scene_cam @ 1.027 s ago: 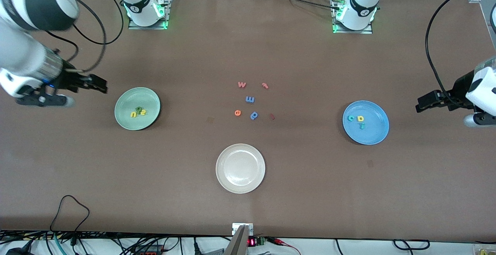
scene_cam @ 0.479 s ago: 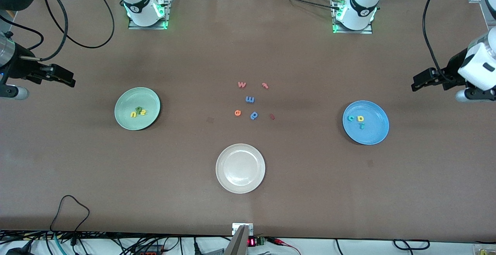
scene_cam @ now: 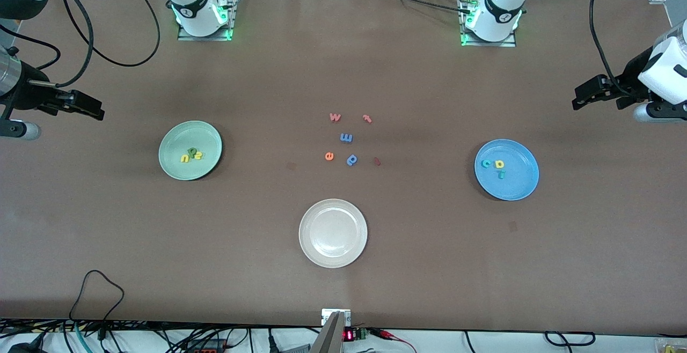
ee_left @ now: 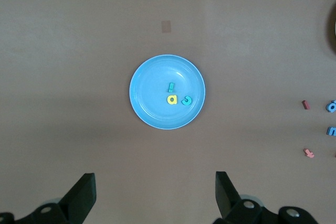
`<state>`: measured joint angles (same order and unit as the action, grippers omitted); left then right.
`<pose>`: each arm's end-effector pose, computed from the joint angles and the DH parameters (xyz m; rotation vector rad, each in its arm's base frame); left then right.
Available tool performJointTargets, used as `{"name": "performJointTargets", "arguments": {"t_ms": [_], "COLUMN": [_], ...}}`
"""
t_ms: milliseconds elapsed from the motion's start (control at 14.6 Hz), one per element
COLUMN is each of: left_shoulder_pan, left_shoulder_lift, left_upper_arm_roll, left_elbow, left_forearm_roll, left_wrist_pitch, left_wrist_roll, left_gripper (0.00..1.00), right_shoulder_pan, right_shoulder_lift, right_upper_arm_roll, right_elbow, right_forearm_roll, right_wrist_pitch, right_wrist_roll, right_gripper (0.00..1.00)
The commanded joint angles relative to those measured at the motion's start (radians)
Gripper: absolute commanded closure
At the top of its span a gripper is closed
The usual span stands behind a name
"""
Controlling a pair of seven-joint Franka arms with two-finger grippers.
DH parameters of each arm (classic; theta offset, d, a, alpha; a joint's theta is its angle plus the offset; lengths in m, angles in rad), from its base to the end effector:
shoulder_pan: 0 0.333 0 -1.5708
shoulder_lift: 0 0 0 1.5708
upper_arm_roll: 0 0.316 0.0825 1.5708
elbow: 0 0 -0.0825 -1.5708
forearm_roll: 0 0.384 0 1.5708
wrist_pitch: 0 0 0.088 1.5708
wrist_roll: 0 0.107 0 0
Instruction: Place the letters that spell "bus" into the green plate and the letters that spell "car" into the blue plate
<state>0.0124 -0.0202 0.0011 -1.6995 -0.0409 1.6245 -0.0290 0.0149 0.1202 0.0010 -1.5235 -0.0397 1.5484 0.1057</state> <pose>0.5488 0.0032 0.5795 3.0992 0.0710 -0.0855 0.5862 0.0050 0.5763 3.0899 -0.1373 -0.1435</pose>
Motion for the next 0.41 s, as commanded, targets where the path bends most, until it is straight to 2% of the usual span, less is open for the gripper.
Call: {"name": "performJointTargets", "arguments": {"t_ms": [0,342], "left_shoulder_pan": [-0.003,-0.003], "left_shoulder_lift": [-0.024,-0.024], "left_upper_arm_roll": [-0.003,-0.003], "left_elbow": [-0.019,-0.019], "left_forearm_roll": [0.018,0.019], "left_wrist_pitch": [-0.012,-0.021], "left_wrist_roll": [0.023,0.023], "left_gripper": [0.00,0.00], "right_shoulder_pan": [0.011,0.010], "right_shoulder_lift": [-0.002,-0.017], "right_upper_arm_roll": [-0.003,-0.002], "right_elbow": [0.020,-0.004], "right_forearm_roll": [-0.003,0.000], "right_wrist_pitch": [-0.034,-0.034], "right_wrist_roll": [0.012,0.011], "right_gripper": [0.00,0.00]}}
